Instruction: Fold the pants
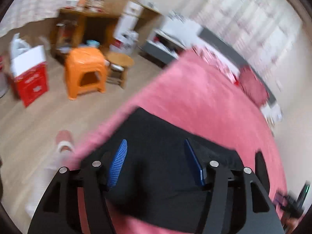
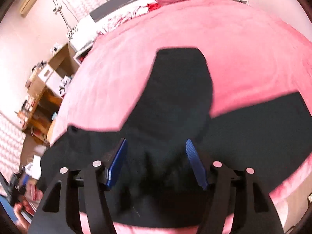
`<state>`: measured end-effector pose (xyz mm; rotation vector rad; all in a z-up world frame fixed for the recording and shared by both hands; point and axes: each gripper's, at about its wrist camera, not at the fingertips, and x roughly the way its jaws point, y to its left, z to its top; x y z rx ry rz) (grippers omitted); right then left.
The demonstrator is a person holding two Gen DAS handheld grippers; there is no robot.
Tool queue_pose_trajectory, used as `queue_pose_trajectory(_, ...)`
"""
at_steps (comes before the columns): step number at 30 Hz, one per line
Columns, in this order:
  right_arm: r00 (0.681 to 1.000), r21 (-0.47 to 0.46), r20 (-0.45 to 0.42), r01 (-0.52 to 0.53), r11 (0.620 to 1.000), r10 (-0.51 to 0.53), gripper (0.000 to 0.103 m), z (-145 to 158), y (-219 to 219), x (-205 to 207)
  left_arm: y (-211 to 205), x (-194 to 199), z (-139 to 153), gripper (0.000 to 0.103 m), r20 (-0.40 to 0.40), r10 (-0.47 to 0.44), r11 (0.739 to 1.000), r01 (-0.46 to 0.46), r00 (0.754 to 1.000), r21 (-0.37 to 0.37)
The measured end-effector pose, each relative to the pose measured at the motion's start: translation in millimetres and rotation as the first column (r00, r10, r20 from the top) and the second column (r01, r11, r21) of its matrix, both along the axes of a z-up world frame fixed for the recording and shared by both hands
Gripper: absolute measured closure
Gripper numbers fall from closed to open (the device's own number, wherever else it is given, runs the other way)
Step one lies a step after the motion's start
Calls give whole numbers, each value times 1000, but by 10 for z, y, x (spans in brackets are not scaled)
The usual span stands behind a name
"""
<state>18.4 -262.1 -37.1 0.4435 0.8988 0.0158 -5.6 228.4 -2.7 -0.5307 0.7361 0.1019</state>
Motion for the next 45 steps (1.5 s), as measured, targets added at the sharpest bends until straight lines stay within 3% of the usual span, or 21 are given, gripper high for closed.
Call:
queue_pose_trajectory(4,999,-109,-2,-36,993,36,29,49,368,531,-556,558,-237,23,-25,-133,987,134,991,85)
queue_pose_trajectory(6,998,-196,-21,-67,978,64,24,-69,521,744,-732,658,-387,21,-42,-149,977,154,988,149)
queue_pose_trajectory(7,997,-234,-31,-79,969,74,23,-67,578,878,-837,706,-487,14,-55,-160,967,168,986,190)
queue_pose_trajectory(10,994,-335,-94,-92,938,65,20,-271,739,1268,-960,634,-798,9,-74,-209,929,222,975,295)
queue_pose_trajectory(11,992,-358,-118,-88,930,49,20,-350,761,1387,-926,608,-776,3,-56,-223,932,229,973,281)
queue_pose_trajectory(14,982,-444,-187,-58,894,-29,20,-596,742,1707,-857,652,-799,4,-33,-246,948,247,969,199)
queue_pose_trajectory(16,966,-482,-247,-52,874,-78,21,-754,675,1861,-842,645,-806,4,-26,-247,950,247,969,192)
queue_pose_trajectory(18,967,-442,-237,-24,897,-91,21,-823,589,1881,-876,670,-817,4,-38,-247,946,249,968,208)
queue_pose_trajectory(20,972,-424,-226,-39,905,-64,28,-821,550,1834,-906,712,-823,4,-44,-247,945,251,968,211)
queue_pose_trajectory(22,976,-442,-216,-85,893,-14,55,-788,552,1801,-921,697,-817,4,-43,-249,945,252,968,207)
queue_pose_trajectory(24,974,-462,-225,-100,881,-7,73,-775,458,1753,-927,682,-808,4,-42,-249,945,253,968,206)
queue_pose_trajectory(25,974,-436,-226,-99,894,-3,75,-762,392,1740,-920,691,-805,4,-42,-249,946,253,967,205)
queue_pose_trajectory(27,973,-374,-231,-74,924,-15,90,-714,190,1680,-926,677,-802,4,-40,-250,946,253,967,203)
queue_pose_trajectory(28,973,-352,-229,-58,934,-26,92,-669,124,1639,-927,677,-800,4,-39,-250,946,253,967,202)
queue_pose_trajectory(33,989,-230,-128,41,972,-72,93,-283,-245,1249,-924,682,-795,4,-37,-250,947,252,968,199)
queue_pose_trajectory(36,997,-135,-6,81,988,-83,93,52,-486,781,-933,686,-792,4,-40,-249,946,252,968,204)
queue_pose_trajectory(41,969,1,165,185,983,-183,93,389,-958,-83,-948,689,-781,4,-44,-247,944,251,968,213)
queue_pose_trajectory(45,930,184,163,299,936,-329,93,252,-1411,-757,-952,686,-777,4,-42,-247,945,250,968,211)
